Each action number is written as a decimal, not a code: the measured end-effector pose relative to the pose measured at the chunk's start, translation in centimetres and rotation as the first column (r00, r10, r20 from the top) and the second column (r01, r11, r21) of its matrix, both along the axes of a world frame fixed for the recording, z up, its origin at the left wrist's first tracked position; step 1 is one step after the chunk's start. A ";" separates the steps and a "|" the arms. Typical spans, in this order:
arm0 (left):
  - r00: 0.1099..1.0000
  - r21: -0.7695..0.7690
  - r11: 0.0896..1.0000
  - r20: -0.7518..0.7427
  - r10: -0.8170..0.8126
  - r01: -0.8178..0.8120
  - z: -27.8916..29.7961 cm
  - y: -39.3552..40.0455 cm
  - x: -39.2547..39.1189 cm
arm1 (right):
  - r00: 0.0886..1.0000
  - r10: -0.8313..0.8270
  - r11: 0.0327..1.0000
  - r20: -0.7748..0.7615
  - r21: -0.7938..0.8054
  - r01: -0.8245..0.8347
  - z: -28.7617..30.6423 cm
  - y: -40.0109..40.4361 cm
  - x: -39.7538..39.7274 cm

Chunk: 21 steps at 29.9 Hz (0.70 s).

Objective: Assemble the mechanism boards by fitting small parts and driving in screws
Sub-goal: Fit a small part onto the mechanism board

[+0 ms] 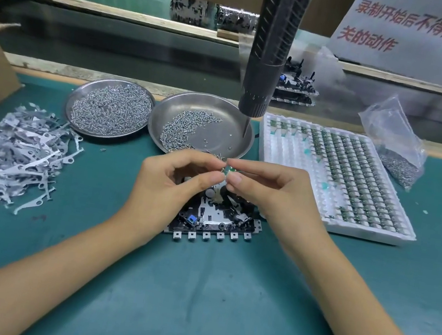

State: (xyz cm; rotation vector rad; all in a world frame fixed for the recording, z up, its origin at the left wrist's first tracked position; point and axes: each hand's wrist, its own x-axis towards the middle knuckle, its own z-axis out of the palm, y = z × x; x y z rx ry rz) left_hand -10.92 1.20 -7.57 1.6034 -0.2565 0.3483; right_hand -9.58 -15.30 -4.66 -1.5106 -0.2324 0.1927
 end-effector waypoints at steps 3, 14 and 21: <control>1.000 0.001 1.000 0.009 -0.005 0.005 0.0 0.0 0.0 | 1.000 -0.009 1.000 0.011 -0.009 0.010 -0.1 0.1 0.0; 0.984 0.203 0.973 0.158 0.083 -0.114 0.1 0.4 0.0 | 0.951 0.000 0.970 0.308 -0.231 0.075 -0.6 0.2 -0.6; 0.980 0.352 0.930 0.193 0.041 -0.108 0.7 0.7 -0.3 | 0.887 0.045 0.950 0.459 -0.293 0.103 -0.9 -0.2 -0.8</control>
